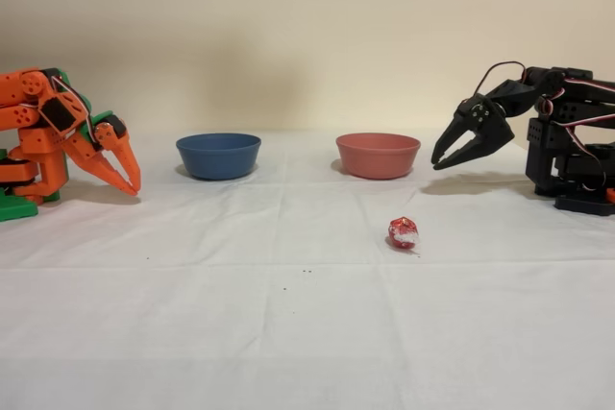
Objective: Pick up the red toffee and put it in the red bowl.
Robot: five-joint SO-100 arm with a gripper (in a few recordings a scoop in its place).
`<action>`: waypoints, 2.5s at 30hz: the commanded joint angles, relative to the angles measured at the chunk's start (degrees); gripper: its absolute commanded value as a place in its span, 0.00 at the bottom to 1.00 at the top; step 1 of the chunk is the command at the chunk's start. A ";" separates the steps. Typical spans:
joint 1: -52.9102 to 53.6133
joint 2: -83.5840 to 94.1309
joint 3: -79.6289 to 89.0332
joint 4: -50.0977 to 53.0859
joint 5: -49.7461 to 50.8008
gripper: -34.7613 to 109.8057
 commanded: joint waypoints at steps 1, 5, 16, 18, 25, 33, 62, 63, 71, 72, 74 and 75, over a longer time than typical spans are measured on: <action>0.70 -6.86 -4.66 -1.05 -4.66 0.24; -0.79 -14.68 -13.27 -2.64 -5.54 0.24; -11.34 -42.54 -50.45 8.44 -2.02 0.24; -12.74 -46.76 -55.63 10.28 -2.11 0.24; -17.75 -60.82 -70.40 18.02 0.44 0.24; -25.58 -70.40 -77.52 21.88 -0.79 0.24; -33.22 -101.78 -101.16 23.73 -5.80 0.25; -33.13 -101.95 -101.16 23.29 -5.45 0.25; -33.22 -102.57 -100.11 19.86 -5.89 0.27; -33.22 -102.74 -100.11 19.69 -5.98 0.29; -33.22 -103.01 -99.93 19.60 -6.24 0.34; -33.22 -103.18 -99.93 19.69 -6.24 0.37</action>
